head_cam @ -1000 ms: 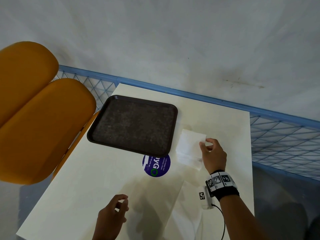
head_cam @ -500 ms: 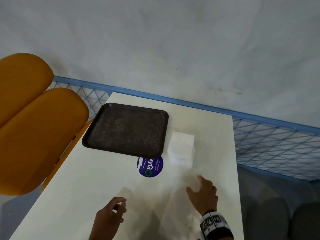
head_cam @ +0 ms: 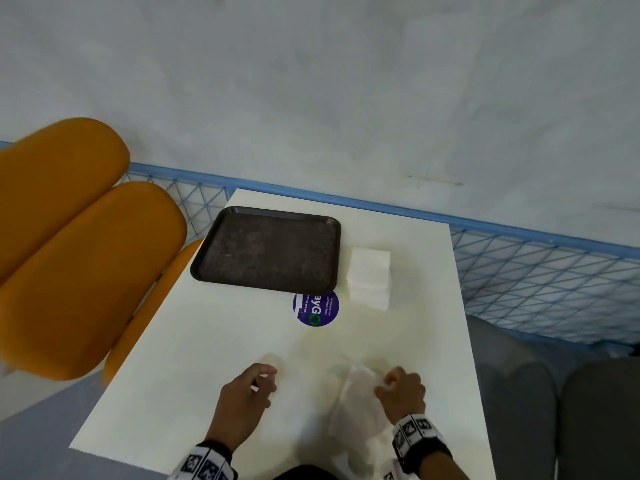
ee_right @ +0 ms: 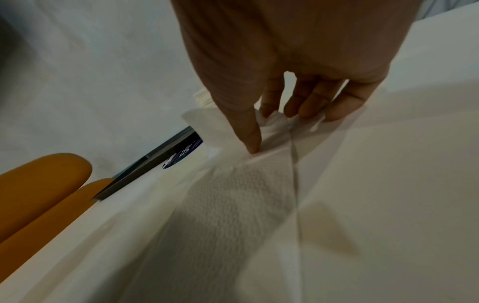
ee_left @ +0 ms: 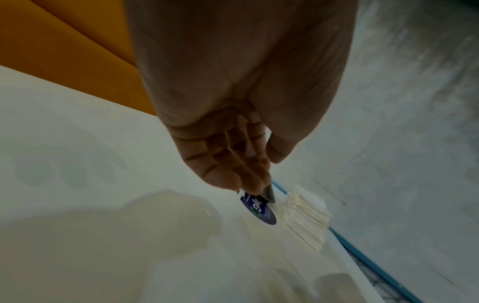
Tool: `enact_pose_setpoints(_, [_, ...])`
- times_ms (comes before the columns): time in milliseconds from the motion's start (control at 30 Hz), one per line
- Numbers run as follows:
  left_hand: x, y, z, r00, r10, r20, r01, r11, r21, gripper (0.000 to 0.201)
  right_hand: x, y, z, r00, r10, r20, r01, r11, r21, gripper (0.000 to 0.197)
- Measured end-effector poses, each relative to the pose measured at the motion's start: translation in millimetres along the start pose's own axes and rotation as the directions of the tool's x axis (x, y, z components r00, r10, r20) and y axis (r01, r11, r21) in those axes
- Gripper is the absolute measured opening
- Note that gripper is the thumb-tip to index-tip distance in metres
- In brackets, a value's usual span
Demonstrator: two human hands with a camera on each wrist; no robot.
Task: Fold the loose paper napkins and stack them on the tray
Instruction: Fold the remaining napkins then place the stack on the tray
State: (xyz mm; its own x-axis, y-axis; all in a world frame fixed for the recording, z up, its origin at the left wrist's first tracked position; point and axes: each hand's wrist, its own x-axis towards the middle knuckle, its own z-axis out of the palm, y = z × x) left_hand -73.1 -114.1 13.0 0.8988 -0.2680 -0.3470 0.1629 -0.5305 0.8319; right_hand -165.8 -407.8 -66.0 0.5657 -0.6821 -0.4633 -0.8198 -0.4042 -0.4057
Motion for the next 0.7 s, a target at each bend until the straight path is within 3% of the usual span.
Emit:
enact_pose_setpoints(200, [-5.3, -2.9, -33.5, 0.998, 0.010, 0.056, -0.010, 1.000, 0.004, 0.013, -29.8, -13.4, -0.2, 0.992, -0.123, 0.014, 0.118, 0.973, 0.198, 0.027])
enact_pose_setpoints(333, [-1.3, 9.7, -52.3, 0.996, 0.053, 0.074, -0.050, 0.998, -0.040, 0.012, -48.6, -45.5, -27.9, 0.954, -0.301, 0.008, 0.281, 0.897, 0.341, 0.012])
enact_pose_setpoints(400, [2.1, 26.3, -60.2, 0.985, 0.126, 0.117, -0.114, 0.988, -0.106, 0.024, -59.8, -67.9, -46.1, 0.908, -0.419, 0.018, 0.383, 0.845, 0.374, 0.006])
enact_pose_setpoints(433, [3.4, 36.8, -63.8, 0.972, 0.158, 0.172, -0.133, 0.980, -0.147, 0.032, -68.5, -81.3, -56.6, 0.880, -0.474, 0.021, 0.427, 0.812, 0.398, 0.006])
enact_pose_setpoints(500, [1.7, 60.6, -69.4, 0.928, 0.202, 0.312, -0.120, 0.957, -0.265, 0.049, -88.9, -108.5, -80.9, 0.830, -0.557, 0.027, 0.497, 0.760, 0.418, 0.030])
enact_pose_setpoints(567, [-6.6, 80.7, -73.9, 0.859, 0.249, 0.447, -0.054, 0.912, -0.406, 0.068, -110.5, -138.0, -105.9, 0.780, -0.623, 0.065, 0.549, 0.730, 0.406, 0.031])
enact_pose_setpoints(667, [-23.3, 105.2, -79.4, 0.748, 0.307, 0.588, 0.026, 0.872, -0.489, 0.055, -136.8, -181.0, -144.8, 0.719, -0.686, 0.110, 0.625, 0.708, 0.328, 0.020])
enact_pose_setpoints(700, [-29.8, 112.5, -80.9, 0.732, 0.305, 0.609, 0.044, 0.871, -0.490, 0.051, -143.2, -193.2, -156.5, 0.703, -0.704, 0.103, 0.654, 0.696, 0.296, 0.022])
